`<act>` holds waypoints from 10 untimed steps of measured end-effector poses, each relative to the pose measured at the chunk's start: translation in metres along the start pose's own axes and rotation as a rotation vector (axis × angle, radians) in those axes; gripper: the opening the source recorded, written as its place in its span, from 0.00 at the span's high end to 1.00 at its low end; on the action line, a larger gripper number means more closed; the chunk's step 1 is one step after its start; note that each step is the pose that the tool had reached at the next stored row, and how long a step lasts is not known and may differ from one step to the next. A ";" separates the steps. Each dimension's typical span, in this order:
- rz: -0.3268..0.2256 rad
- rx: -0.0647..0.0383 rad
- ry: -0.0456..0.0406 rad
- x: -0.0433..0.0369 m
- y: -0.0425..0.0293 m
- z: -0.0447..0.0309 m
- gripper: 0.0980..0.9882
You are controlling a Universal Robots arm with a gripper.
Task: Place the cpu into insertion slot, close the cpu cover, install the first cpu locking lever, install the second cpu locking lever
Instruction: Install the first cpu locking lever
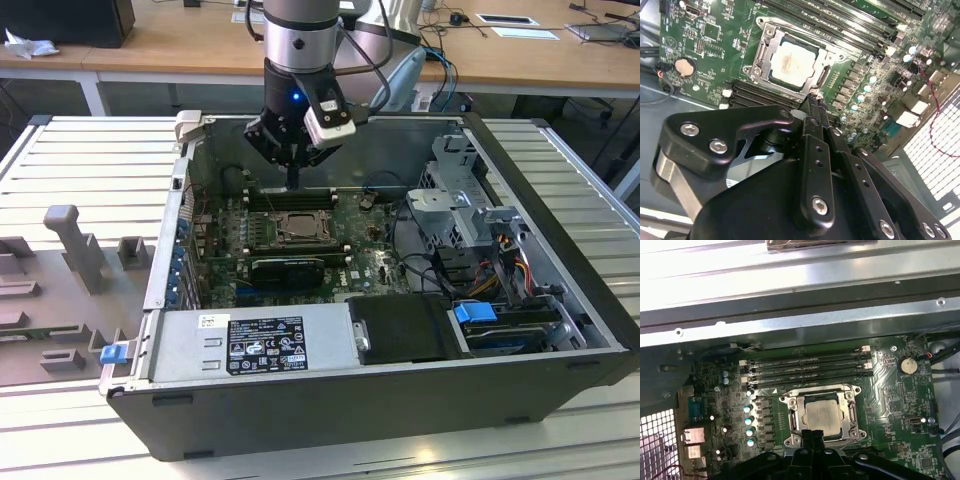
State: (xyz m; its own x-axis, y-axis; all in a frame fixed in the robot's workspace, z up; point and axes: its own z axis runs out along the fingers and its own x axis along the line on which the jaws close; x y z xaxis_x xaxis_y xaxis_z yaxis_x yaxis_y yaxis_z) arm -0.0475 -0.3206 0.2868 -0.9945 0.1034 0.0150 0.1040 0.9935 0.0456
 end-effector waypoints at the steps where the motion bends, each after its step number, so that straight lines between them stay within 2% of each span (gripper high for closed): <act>1: -0.052 0.001 0.0024 0.0000 0.0000 0.0000 0.99; 5: -0.153 0.002 0.0071 0.0003 -0.0001 0.0001 0.99; 10: -0.161 0.002 0.0064 0.0063 -0.0006 0.0003 0.99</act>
State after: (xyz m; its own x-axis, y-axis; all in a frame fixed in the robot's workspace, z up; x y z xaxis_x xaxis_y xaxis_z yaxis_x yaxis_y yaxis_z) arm -0.0539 -0.3206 0.2866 -0.9983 -0.0574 0.0141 -0.0567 0.9974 0.0455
